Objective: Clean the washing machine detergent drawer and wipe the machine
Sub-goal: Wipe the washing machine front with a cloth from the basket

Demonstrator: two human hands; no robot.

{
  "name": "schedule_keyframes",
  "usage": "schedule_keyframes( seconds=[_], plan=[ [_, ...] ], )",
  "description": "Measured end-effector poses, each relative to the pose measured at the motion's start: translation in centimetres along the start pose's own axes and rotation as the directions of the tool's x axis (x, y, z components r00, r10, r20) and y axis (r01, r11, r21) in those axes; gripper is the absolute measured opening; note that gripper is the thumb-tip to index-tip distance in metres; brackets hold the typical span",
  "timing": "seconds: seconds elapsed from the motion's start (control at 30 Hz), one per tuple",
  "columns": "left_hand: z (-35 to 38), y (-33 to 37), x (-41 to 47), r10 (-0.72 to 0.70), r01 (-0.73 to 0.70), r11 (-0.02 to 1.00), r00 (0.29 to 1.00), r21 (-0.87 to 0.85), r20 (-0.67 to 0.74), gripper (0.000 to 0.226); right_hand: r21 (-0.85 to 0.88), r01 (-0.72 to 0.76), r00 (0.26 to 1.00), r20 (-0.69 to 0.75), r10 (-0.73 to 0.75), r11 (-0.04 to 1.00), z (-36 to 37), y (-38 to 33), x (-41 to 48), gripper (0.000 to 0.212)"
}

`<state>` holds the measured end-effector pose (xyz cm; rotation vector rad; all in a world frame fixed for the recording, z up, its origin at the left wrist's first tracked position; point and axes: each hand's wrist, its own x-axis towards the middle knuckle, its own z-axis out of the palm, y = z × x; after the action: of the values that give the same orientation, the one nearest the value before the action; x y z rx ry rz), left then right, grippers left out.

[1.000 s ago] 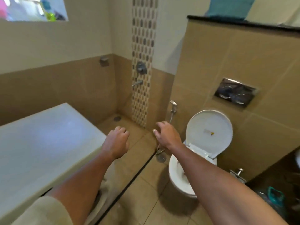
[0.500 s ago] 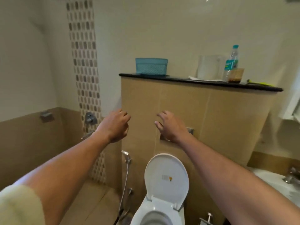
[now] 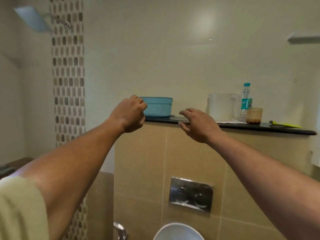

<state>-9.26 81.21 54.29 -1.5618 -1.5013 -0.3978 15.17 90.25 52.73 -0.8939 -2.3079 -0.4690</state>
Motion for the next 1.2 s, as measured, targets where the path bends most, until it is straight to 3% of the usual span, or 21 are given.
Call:
schedule_keyframes(
  seconds=[0.17, 0.33, 0.43, 0.57, 0.63, 0.73, 0.9, 1.07, 1.2],
  plan=[
    [5.3, -6.1, 4.1, -0.061, 0.062, 0.998, 0.997, -0.014, 0.048, 0.037, -0.038, -0.044, 0.999, 0.015, 0.044, 0.998, 3.2, 0.2, 7.1, 0.048],
    [11.4, -9.7, 7.1, -0.171, 0.198, 0.954, 0.976, -0.227, 0.132, 0.051, -0.027, -0.132, 0.990, 0.038, 0.133, 0.991, 6.8, -0.1, 13.1, 0.054],
    [14.9, -10.9, 8.3, -0.265, 0.329, 0.884, 0.938, -0.332, 0.223, 0.074, 0.044, -0.215, 0.975, 0.058, 0.212, 0.976, 8.7, -0.2, 15.6, 0.067],
    [18.2, -11.3, 9.6, -0.412, 0.561, 0.593, 0.828, -0.578, 0.380, 0.119, 0.264, -0.379, 0.925, 0.095, 0.367, 0.887, 10.8, 0.0, 18.3, 0.097],
    [19.2, -11.3, 10.1, -0.435, 0.612, 0.415, 0.783, -0.673, 0.444, 0.127, 0.381, -0.446, 0.893, 0.132, 0.430, 0.810, 11.5, 0.4, 19.3, 0.113],
    [21.2, -11.5, 10.6, -0.437, 0.623, 0.230, 0.753, -0.748, 0.493, 0.133, 0.494, -0.481, 0.873, 0.194, 0.447, 0.724, 12.8, 1.2, 20.6, 0.124],
    [23.1, -11.9, 11.0, -0.372, 0.611, -0.014, 0.732, -0.792, 0.571, 0.132, 0.606, -0.438, 0.895, 0.222, 0.387, 0.664, 14.8, 1.3, 22.1, 0.123],
    [22.4, -11.5, 11.3, -0.342, 0.509, -0.158, 0.776, -0.846, 0.531, 0.060, 0.662, -0.416, 0.893, 0.168, 0.417, 0.623, 15.4, 0.8, 22.4, 0.112],
    [20.8, -11.5, 10.4, -0.368, 0.497, -0.186, 0.765, -0.848, 0.529, 0.071, 0.694, -0.359, 0.905, 0.095, 0.416, 0.624, 14.5, 0.3, 21.3, 0.107]
  ],
)
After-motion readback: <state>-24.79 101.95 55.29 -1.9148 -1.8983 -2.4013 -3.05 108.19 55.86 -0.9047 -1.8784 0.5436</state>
